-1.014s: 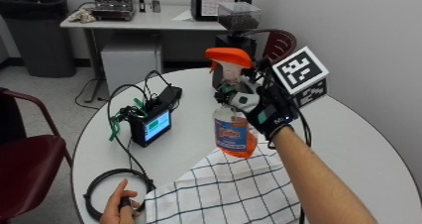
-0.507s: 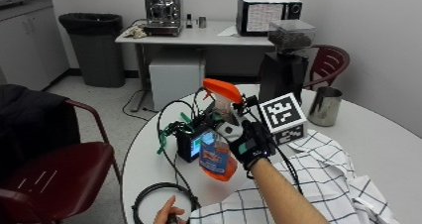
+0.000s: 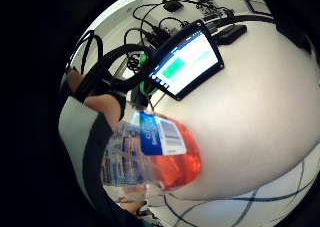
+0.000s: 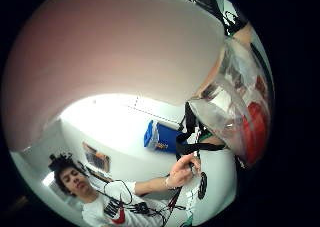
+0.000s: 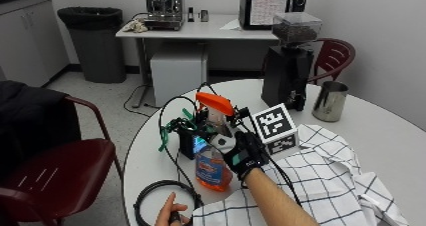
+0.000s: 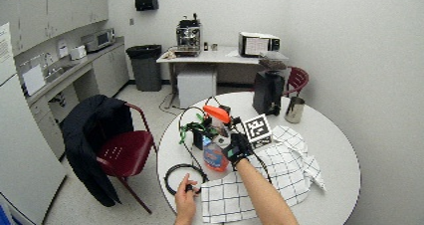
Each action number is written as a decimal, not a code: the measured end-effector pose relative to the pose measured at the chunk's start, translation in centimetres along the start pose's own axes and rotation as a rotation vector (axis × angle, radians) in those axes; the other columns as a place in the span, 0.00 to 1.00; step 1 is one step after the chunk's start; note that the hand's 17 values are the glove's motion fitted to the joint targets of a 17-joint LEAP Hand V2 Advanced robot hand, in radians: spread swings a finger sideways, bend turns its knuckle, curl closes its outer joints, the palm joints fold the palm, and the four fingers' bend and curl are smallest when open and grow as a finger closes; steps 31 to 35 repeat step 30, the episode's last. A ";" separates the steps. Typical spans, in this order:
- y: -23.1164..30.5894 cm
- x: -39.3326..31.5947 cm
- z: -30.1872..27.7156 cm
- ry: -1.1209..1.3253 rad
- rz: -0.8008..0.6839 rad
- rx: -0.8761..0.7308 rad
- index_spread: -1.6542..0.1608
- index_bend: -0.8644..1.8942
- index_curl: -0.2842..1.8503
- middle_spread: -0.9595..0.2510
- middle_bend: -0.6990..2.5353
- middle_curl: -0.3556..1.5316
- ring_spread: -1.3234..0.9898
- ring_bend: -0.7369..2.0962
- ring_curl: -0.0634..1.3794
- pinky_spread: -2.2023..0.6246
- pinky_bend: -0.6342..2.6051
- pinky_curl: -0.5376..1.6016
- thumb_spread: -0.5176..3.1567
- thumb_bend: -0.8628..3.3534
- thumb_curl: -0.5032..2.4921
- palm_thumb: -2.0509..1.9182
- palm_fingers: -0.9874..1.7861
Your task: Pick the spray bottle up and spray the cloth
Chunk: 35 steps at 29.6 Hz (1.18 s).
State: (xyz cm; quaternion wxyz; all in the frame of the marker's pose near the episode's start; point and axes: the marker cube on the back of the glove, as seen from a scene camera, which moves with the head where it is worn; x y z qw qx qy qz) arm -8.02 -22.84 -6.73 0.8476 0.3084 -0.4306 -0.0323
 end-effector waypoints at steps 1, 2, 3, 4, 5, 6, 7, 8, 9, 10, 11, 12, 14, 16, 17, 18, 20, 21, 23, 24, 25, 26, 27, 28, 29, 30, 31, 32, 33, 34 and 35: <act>0.1 0.1 0.1 0.000 0.001 -0.004 0.77 0.36 0.29 0.71 0.33 0.42 0.53 0.41 0.31 0.80 0.27 0.42 0.39 0.20 0.35 0.74 0.77; 0.3 0.4 0.1 0.002 0.003 -0.009 0.77 0.36 0.29 0.71 0.33 0.42 0.53 0.41 0.31 0.80 0.27 0.42 0.39 0.20 0.35 0.74 0.77; 0.6 0.6 0.2 0.005 0.006 -0.014 0.77 0.36 0.29 0.71 0.33 0.42 0.53 0.41 0.31 0.80 0.27 0.42 0.39 0.20 0.35 0.74 0.77; 0.8 0.9 0.2 0.009 0.010 -0.020 0.77 0.36 0.29 0.71 0.33 0.42 0.53 0.41 0.31 0.80 0.27 0.42 0.39 0.20 0.35 0.74 0.77; 1.1 1.2 0.2 0.015 0.016 -0.026 0.77 0.36 0.29 0.71 0.33 0.42 0.53 0.41 0.31 0.80 0.27 0.42 0.39 0.20 0.35 0.74 0.77; 1.5 1.5 0.2 0.019 0.023 -0.032 0.77 0.36 0.29 0.71 0.33 0.42 0.53 0.41 0.31 0.80 0.27 0.42 0.39 0.20 0.35 0.74 0.77; 1.7 1.8 0.3 0.024 0.031 -0.039 0.77 0.36 0.29 0.71 0.33 0.42 0.53 0.41 0.31 0.80 0.27 0.42 0.39 0.20 0.35 0.73 0.77; 2.0 2.1 0.2 0.030 0.039 -0.046 0.77 0.36 0.29 0.71 0.33 0.42 0.53 0.40 0.31 0.80 0.27 0.42 0.40 0.20 0.34 0.73 0.76; 2.2 2.4 0.1 0.038 0.046 -0.054 0.77 0.36 0.29 0.71 0.33 0.42 0.53 0.41 0.31 0.80 0.27 0.42 0.40 0.20 0.34 0.73 0.76; 2.5 2.5 -0.1 0.050 0.050 -0.060 0.77 0.35 0.29 0.72 0.33 0.42 0.53 0.41 0.31 0.80 0.27 0.42 0.40 0.19 0.34 0.72 0.76; 2.7 2.6 -0.5 0.066 0.052 -0.066 0.77 0.35 0.28 0.72 0.33 0.42 0.53 0.41 0.31 0.80 0.27 0.42 0.40 0.19 0.33 0.72 0.75; 3.0 2.7 -1.0 0.087 0.050 -0.070 0.76 0.34 0.28 0.72 0.32 0.42 0.53 0.41 0.31 0.80 0.27 0.43 0.40 0.19 0.33 0.71 0.72; 3.6 2.7 -2.4 0.146 0.037 -0.078 0.76 0.33 0.27 0.72 0.32 0.42 0.54 0.41 0.32 0.79 0.28 0.43 0.40 0.19 0.32 0.71 0.71; 4.3 2.6 -4.6 0.227 0.021 -0.087 0.75 0.33 0.26 0.72 0.32 0.41 0.54 0.41 0.32 0.79 0.28 0.43 0.40 0.19 0.32 0.70 0.70; 4.7 2.6 -5.8 0.274 0.017 -0.093 0.75 0.33 0.26 0.72 0.32 0.41 0.54 0.41 0.32 0.79 0.29 0.43 0.40 0.19 0.32 0.70 0.70; 5.2 2.6 -7.2 0.324 0.018 -0.100 0.75 0.33 0.25 0.73 0.32 0.41 0.54 0.41 0.32 0.79 0.29 0.43 0.40 0.19 0.32 0.70 0.70; 6.7 3.1 -9.7 0.427 0.041 -0.126 0.74 0.33 0.25 0.73 0.32 0.41 0.54 0.41 0.32 0.79 0.29 0.43 0.40 0.20 0.31 0.70 0.70; 7.7 3.6 -10.8 0.472 0.061 -0.145 0.74 0.33 0.25 0.73 0.32 0.41 0.54 0.41 0.32 0.79 0.29 0.43 0.40 0.20 0.31 0.70 0.70; 10.3 4.9 -12.8 0.540 0.110 -0.192 0.74 0.34 0.24 0.73 0.32 0.41 0.54 0.42 0.32 0.79 0.29 0.43 0.40 0.20 0.31 0.70 0.70; 11.6 5.6 -13.7 0.566 0.133 -0.216 0.74 0.34 0.24 0.73 0.32 0.41 0.54 0.42 0.32 0.79 0.29 0.43 0.41 0.20 0.31 0.70 0.70; 12.9 6.1 -14.5 0.589 0.152 -0.236 0.74 0.34 0.24 0.73 0.32 0.41 0.54 0.42 0.32 0.79 0.29 0.43 0.41 0.20 0.31 0.69 0.70; 14.1 6.5 -15.3 0.610 0.163 -0.255 0.74 0.34 0.24 0.73 0.32 0.41 0.54 0.42 0.32 0.79 0.29 0.43 0.41 0.20 0.31 0.69 0.70; 15.1 6.8 -16.0 0.630 0.165 -0.271 0.74 0.34 0.24 0.73 0.32 0.41 0.54 0.42 0.32 0.79 0.29 0.43 0.41 0.20 0.30 0.69 0.70; 15.9 7.1 -16.6 0.651 0.160 -0.284 0.74 0.34 0.24 0.73 0.32 0.41 0.54 0.42 0.32 0.79 0.29 0.43 0.41 0.20 0.30 0.69 0.70; 16.4 7.3 -17.1 0.668 0.150 -0.293 0.74 0.34 0.24 0.73 0.32 0.41 0.54 0.42 0.32 0.79 0.29 0.43 0.41 0.20 0.30 0.69 0.70; 16.7 7.4 -17.3 0.678 0.142 -0.298 0.74 0.34 0.23 0.73 0.32 0.41 0.55 0.42 0.32 0.79 0.29 0.43 0.41 0.20 0.30 0.69 0.70; 16.7 7.4 -17.3 0.678 0.142 -0.298 0.74 0.34 0.23 0.73 0.32 0.41 0.55 0.42 0.32 0.79 0.29 0.43 0.41 0.20 0.30 0.69 0.70; 16.7 7.4 -17.3 0.678 0.142 -0.298 0.74 0.34 0.23 0.73 0.32 0.41 0.55 0.42 0.32 0.79 0.29 0.43 0.41 0.20 0.30 0.69 0.70; 16.7 7.4 -17.3 0.678 0.142 -0.298 0.74 0.34 0.23 0.73 0.32 0.41 0.55 0.42 0.32 0.79 0.29 0.43 0.41 0.20 0.30 0.69 0.70; 16.7 7.4 -17.3 0.678 0.142 -0.298 0.74 0.34 0.23 0.73 0.32 0.41 0.55 0.42 0.32 0.79 0.29 0.43 0.41 0.20 0.30 0.69 0.70; 16.7 7.4 -17.3 0.678 0.142 -0.298 0.74 0.34 0.23 0.73 0.32 0.41 0.55 0.42 0.32 0.79 0.29 0.43 0.41 0.20 0.30 0.69 0.70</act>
